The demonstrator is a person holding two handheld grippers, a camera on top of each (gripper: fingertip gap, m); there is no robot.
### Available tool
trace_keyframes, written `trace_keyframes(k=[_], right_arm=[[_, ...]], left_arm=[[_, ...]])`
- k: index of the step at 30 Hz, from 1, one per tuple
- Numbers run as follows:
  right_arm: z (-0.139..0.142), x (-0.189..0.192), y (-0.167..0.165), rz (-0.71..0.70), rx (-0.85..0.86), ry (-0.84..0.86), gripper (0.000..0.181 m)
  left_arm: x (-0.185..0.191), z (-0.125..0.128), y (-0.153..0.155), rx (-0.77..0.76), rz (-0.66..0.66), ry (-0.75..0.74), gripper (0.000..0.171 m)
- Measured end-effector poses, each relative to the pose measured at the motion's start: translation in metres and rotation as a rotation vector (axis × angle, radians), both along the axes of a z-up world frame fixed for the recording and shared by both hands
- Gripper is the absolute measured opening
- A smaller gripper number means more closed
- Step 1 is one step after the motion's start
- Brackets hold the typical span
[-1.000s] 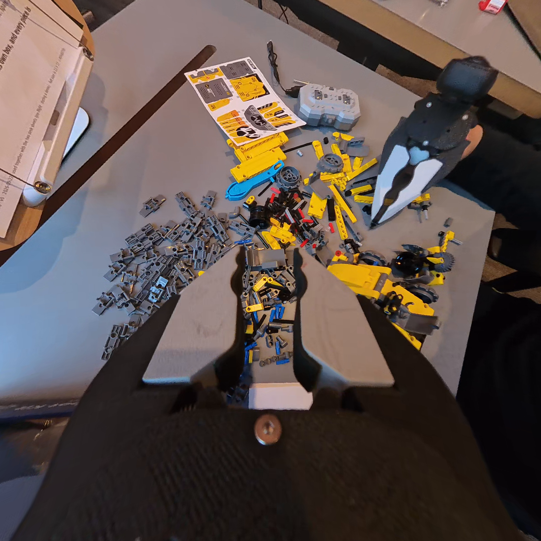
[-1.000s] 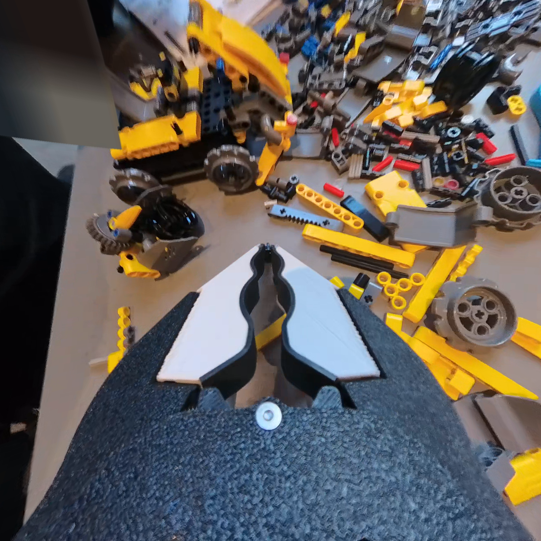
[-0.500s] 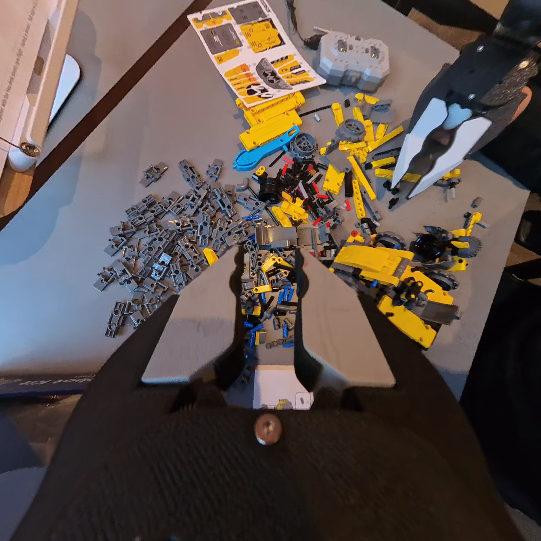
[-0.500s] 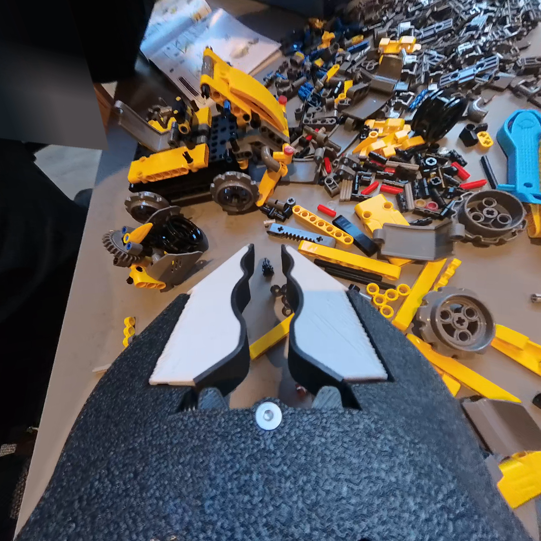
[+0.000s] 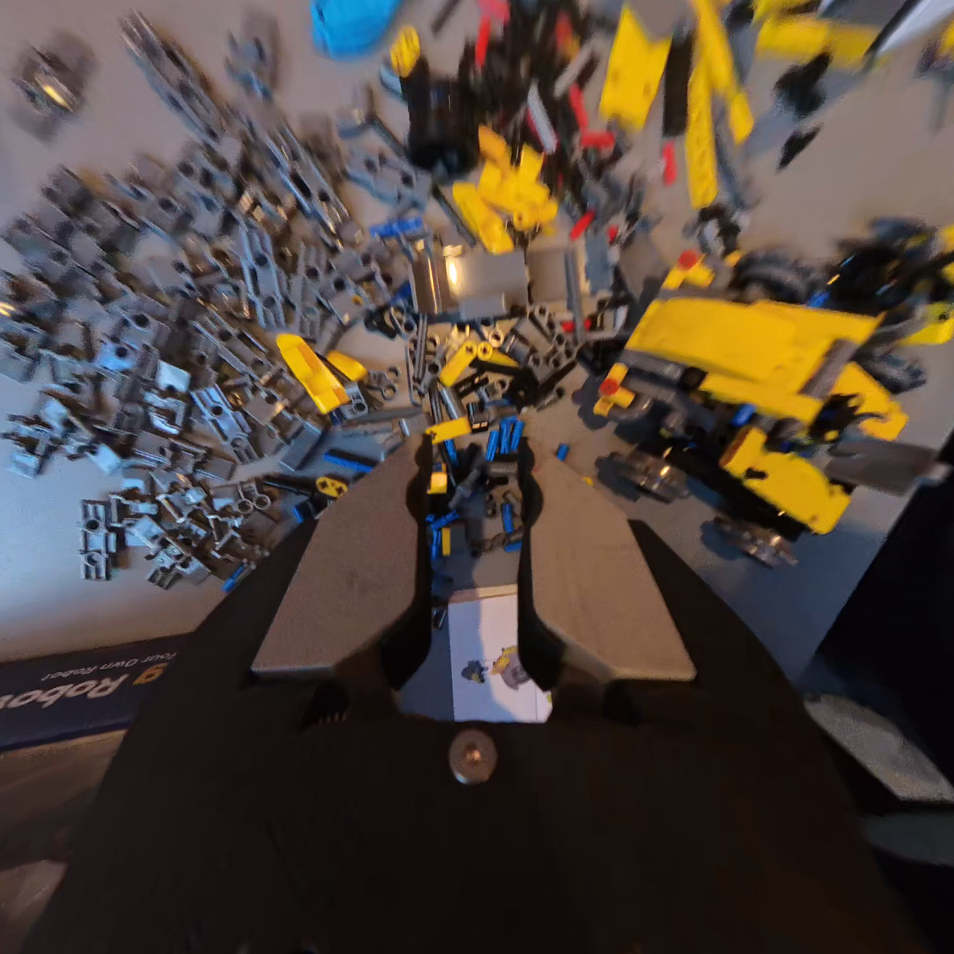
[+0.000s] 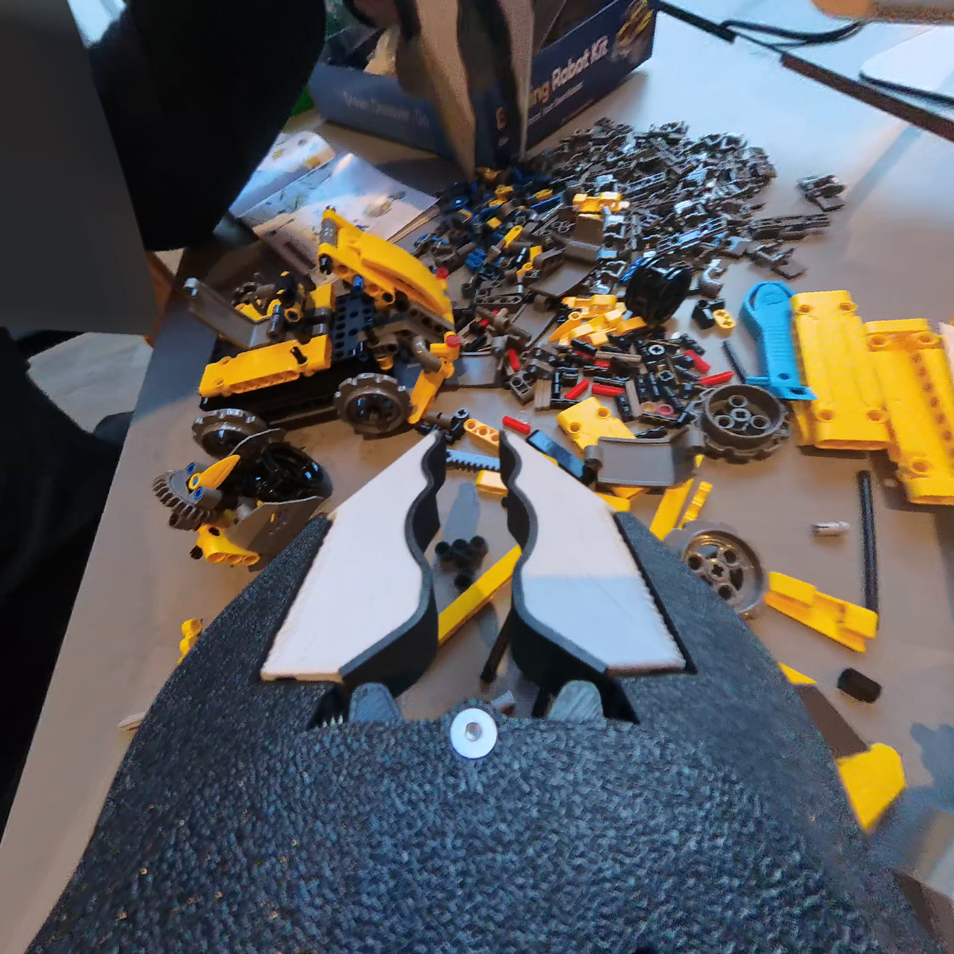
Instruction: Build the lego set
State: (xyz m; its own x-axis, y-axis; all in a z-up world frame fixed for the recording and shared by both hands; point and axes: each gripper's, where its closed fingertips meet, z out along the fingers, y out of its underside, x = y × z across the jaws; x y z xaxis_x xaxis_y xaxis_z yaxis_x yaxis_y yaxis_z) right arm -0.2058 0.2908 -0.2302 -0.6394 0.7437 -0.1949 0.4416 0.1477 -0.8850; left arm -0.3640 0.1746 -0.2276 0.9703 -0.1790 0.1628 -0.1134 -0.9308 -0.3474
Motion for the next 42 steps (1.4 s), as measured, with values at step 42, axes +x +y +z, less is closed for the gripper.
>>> trace_keyframes(k=[42], right_arm=[[0.008,-0.003,0.009,-0.046,0.013,0.044,0.012]], left_arm=[[0.023,-0.045,-0.037,-0.275,-0.203,0.02,0.004]])
